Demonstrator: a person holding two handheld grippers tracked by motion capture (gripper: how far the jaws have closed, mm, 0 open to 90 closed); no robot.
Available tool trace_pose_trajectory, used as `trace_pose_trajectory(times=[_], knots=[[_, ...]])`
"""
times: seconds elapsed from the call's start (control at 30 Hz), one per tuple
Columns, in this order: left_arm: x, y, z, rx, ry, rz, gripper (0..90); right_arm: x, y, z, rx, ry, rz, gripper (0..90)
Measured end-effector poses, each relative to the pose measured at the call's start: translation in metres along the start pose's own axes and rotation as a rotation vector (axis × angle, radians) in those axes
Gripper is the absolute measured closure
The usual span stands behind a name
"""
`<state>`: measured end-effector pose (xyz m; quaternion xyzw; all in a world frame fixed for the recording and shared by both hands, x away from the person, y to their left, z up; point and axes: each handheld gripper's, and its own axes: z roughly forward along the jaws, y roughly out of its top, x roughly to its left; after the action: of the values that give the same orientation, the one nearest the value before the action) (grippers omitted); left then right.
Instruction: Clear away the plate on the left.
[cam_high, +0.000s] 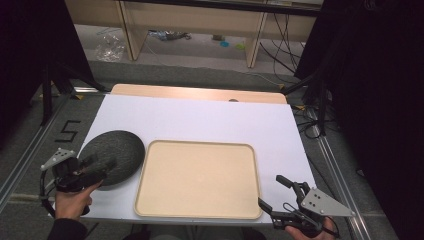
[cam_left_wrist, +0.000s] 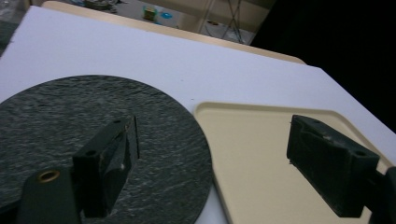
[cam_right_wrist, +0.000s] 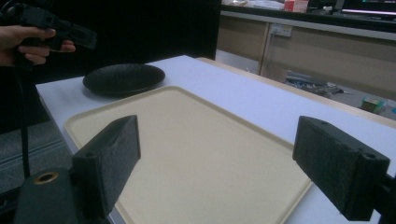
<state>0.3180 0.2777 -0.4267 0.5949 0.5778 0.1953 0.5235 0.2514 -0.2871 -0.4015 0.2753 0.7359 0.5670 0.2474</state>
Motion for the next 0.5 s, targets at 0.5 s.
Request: trace_pose_trajectory(times=[0.5], knots=[[0.030,0.004,0.002,0.039,0.056,-0.090,16.8,0.001,0.001,0.000,0.012,0.029,0.007,16.1]])
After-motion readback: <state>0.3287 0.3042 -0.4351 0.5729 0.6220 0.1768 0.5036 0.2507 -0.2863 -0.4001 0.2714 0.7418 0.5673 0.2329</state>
